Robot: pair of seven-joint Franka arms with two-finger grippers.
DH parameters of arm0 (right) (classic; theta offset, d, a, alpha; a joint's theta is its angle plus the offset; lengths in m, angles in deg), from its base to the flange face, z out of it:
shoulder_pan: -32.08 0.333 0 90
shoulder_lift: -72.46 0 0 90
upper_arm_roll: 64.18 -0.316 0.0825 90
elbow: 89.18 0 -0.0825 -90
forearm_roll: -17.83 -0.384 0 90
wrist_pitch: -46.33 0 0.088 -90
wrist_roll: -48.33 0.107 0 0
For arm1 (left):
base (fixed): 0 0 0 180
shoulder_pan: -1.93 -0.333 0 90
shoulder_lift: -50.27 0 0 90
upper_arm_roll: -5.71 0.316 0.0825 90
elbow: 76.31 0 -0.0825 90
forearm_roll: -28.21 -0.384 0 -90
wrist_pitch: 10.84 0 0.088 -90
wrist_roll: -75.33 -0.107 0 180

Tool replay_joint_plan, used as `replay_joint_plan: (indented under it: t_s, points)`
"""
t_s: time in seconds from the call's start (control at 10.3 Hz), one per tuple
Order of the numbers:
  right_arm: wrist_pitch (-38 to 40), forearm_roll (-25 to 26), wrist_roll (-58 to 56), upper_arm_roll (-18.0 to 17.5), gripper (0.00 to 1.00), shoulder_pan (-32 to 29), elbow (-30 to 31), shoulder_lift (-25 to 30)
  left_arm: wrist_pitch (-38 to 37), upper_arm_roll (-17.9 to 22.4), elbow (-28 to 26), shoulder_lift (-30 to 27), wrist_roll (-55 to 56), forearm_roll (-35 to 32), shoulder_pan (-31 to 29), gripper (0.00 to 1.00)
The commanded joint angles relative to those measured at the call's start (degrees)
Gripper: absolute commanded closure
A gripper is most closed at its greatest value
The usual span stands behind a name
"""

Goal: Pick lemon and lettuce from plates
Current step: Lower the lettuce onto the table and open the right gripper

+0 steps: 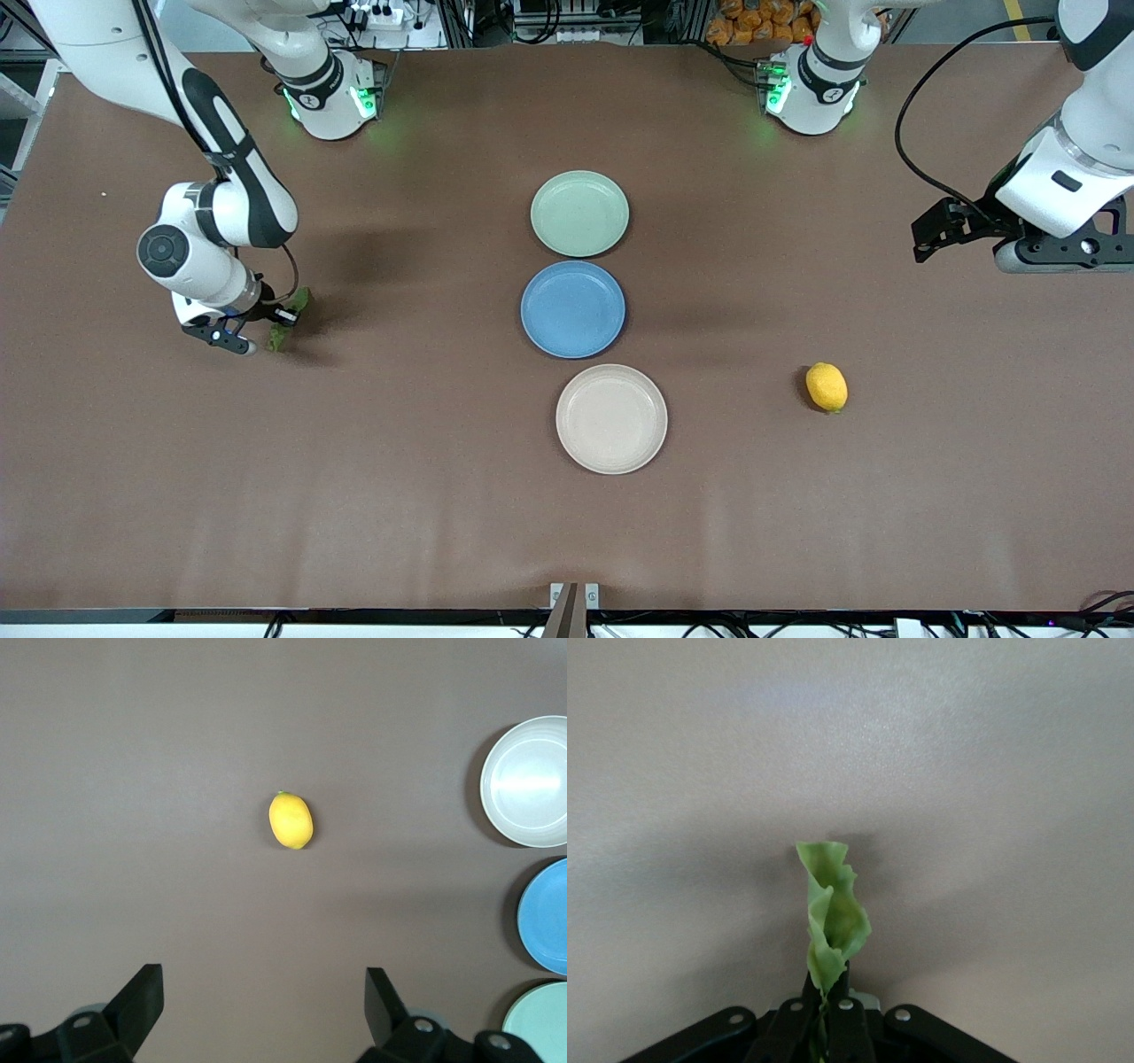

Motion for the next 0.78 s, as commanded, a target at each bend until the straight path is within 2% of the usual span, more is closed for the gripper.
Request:
replay_joint_plan:
  t_s: [0.0, 0.1, 0.19, 0.29, 0.39, 0.49, 0.68]
  points:
    - [-1.1, 0.8, -0.4, -0.8, 1.00, -1.6, 0.9, 0.3, -0.8, 0.0, 0.3, -0.4, -0.7, 1.3, -0.4, 0.00]
    - [-0.5, 0.9, -0.5, -0.8, 0.95, -1.5, 0.8, 0.3, -0.8, -0.1, 0.4, -0.4, -0.7, 1.3, -0.4, 0.00]
    - [0.1, 0.8, -1.1, -0.8, 0.57, -1.6, 0.5, 0.3, -0.8, 0.0, 0.4, -0.4, -0.7, 1.3, -0.4, 0.00]
    - [0.6, 0.8, -1.1, -0.8, 0.05, -1.7, 0.4, 0.4, -0.8, 0.0, 0.4, -0.4, -0.7, 1.3, -0.4, 0.00]
    - [1.0, 0.8, -1.6, -0.8, 0.00, -1.6, 0.2, 0.9, -0.8, 0.0, 0.4, -0.4, -0.7, 1.3, -0.4, 0.00]
    - [4.5, 0.8, -1.7, -0.8, 0.00, -1.6, -1.5, 1.3, -0.8, 0.0, 0.4, -0.4, -0.7, 1.3, -0.4, 0.00]
    - [24.1, 0.7, -2.7, -0.9, 0.00, -1.7, -11.3, 1.4, -0.7, -0.1, 0.4, -0.4, -0.7, 1.3, -0.4, 0.00]
